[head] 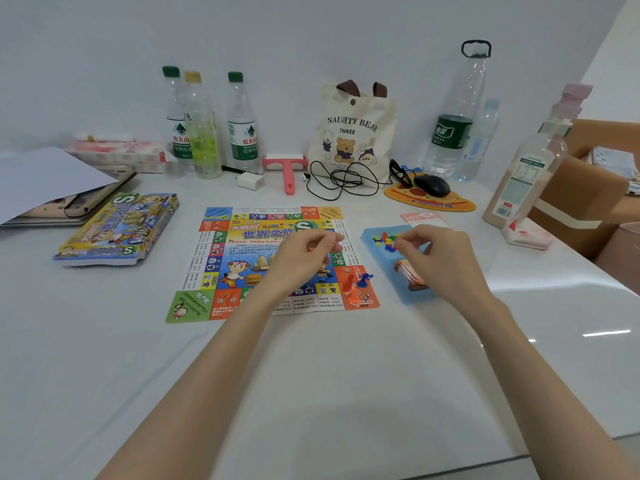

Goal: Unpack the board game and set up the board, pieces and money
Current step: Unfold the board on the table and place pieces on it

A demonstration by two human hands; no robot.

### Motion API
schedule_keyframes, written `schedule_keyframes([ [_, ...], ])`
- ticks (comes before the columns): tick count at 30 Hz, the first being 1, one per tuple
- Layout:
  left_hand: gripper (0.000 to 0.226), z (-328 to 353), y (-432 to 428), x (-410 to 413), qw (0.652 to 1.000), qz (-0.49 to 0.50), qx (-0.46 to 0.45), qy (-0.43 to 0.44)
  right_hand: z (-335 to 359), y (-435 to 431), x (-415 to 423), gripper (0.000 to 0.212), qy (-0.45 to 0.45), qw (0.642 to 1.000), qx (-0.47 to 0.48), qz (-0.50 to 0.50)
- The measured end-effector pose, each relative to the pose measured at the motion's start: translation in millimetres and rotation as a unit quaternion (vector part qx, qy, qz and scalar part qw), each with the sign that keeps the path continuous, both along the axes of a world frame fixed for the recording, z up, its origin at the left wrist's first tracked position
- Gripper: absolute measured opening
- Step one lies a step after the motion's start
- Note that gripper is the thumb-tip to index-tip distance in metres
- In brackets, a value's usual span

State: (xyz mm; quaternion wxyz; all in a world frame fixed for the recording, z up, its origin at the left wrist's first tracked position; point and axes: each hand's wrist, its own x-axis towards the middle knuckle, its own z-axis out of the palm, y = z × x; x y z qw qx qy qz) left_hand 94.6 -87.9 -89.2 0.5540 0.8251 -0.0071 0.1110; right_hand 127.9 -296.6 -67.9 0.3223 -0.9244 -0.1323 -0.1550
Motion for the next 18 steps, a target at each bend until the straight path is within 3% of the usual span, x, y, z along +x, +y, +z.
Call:
schedule_keyframes([
  [5, 0.025, 1.6, -3.7, -1.8, 1.000, -0.009, 0.011, -0.020, -1.6, -5.4, 42.7, 0.018, 0.000, 0.990, -0.132, -0.049],
  [13, 0.023, 0.5, -3.3, 1.8, 1.000, -0.004, 0.002, -0.020, 4.3, 13.5, 76.1, 0.031, 0.060, 0.935, -0.332, -0.108],
  [18, 0.022, -0.3, -1.7, 2.6, 1.000, 0.002, 0.002, -0.017, 7.6, 19.4, 83.1, 0.030, 0.078, 0.919, -0.369, -0.112],
])
